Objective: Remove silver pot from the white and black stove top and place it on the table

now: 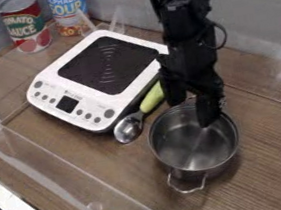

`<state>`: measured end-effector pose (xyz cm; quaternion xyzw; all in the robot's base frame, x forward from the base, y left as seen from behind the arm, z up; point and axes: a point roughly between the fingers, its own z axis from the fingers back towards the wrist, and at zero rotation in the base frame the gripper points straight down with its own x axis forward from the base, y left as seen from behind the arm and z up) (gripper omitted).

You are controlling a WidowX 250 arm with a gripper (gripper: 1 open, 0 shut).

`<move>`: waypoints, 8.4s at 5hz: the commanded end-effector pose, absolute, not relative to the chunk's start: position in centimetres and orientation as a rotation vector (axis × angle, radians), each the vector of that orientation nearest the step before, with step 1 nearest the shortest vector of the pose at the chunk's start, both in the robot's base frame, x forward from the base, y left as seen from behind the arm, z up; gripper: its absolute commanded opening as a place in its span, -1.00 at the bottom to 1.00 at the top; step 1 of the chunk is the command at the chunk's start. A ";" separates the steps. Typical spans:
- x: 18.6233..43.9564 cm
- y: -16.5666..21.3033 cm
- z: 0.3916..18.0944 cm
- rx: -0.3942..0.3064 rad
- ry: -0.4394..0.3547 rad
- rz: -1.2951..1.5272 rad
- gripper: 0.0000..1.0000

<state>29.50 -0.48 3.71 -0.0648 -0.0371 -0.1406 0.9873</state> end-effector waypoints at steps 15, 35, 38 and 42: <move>31.8 -3.5 5.2 -0.164 -0.129 -0.303 1.00; 31.1 -3.6 11.6 -0.112 -0.211 -0.281 1.00; 31.3 -4.1 10.9 -0.094 -0.213 -0.283 1.00; 31.0 -4.3 11.1 -0.083 -0.232 -0.294 1.00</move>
